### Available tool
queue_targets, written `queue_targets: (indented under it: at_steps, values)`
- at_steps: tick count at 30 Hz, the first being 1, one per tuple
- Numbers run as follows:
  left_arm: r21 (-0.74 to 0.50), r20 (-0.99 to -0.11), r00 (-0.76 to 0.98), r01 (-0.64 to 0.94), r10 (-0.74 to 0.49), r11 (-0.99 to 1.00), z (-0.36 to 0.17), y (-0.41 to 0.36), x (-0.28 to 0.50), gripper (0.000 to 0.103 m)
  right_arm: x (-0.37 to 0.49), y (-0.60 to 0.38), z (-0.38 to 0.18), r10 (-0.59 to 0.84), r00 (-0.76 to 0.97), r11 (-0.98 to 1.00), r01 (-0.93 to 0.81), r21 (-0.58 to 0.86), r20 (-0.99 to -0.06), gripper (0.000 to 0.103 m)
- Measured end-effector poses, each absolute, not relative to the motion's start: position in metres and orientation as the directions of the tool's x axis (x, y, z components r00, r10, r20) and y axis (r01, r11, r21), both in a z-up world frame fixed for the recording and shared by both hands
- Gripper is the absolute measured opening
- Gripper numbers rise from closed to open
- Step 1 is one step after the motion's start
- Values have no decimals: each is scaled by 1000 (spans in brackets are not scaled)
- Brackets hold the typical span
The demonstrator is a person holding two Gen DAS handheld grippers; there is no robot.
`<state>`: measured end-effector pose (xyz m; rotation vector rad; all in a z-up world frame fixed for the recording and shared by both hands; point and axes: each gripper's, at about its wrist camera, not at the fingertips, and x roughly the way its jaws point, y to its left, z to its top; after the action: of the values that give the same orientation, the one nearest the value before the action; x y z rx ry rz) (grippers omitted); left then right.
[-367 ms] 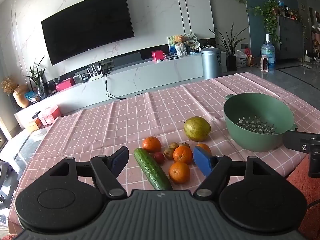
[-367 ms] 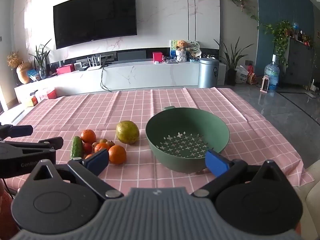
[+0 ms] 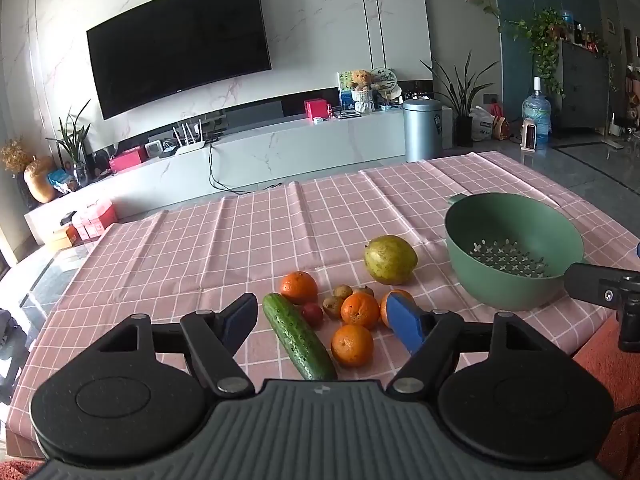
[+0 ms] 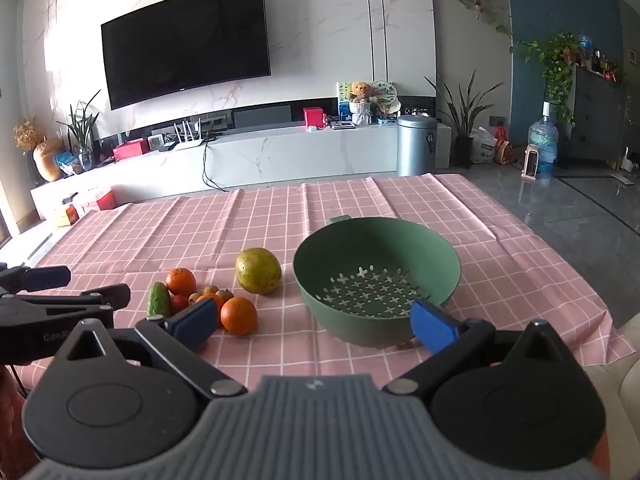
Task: Organize fruits
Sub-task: 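Move both tools toward the fruit on the tablecloth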
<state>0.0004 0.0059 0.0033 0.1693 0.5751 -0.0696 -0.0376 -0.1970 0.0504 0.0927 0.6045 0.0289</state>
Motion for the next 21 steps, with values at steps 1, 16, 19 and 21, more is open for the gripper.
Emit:
queue_targets:
  at_steps: [1,16,19,21]
  values:
    - [139,-549,836,109,-15,984,3,6,1,87,-38,-197,50,51,822,996,2,93,-567,98]
    - [96,-567,822,134,-56,986,3,7,0,84,-34,-198,46,32,804,996,25,89,-594,98]
    - [89,-567,822,134,-60,987,3,7,1,84,-34,-199,45,33,798,995,32,96,-601,98]
    - [89,-567,821,134,-60,987,2,7,1,84,-33,-199,45,32,796,995,35,98,-605,98]
